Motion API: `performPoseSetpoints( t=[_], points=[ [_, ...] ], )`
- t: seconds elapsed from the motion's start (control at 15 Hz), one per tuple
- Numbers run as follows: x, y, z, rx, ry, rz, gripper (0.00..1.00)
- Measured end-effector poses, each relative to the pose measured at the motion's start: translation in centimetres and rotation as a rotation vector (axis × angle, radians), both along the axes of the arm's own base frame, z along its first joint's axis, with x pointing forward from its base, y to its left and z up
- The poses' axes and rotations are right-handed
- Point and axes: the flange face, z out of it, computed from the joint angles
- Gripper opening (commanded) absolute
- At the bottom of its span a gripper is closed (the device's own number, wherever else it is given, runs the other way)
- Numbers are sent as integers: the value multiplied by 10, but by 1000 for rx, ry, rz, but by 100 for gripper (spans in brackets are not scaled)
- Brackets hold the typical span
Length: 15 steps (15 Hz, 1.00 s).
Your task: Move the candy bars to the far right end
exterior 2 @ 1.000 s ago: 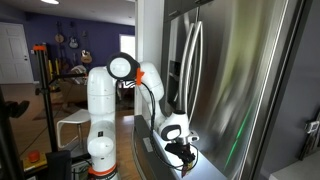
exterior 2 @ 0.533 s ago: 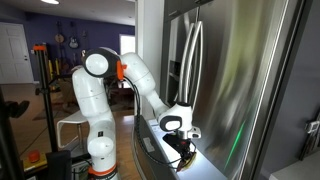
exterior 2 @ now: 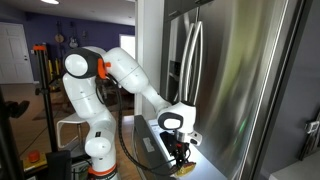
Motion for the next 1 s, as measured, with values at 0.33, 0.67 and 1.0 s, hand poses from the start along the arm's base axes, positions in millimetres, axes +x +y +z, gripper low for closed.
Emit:
performPoseSetpoints(
  t=[0.33,0.67,1.0],
  points=[
    [-29,-24,-4,-18,97,-216,3],
    [-41,-32,-14,-8,140,-346,3],
    [-43,-31,-27,3,175,-378,57]
  ],
)
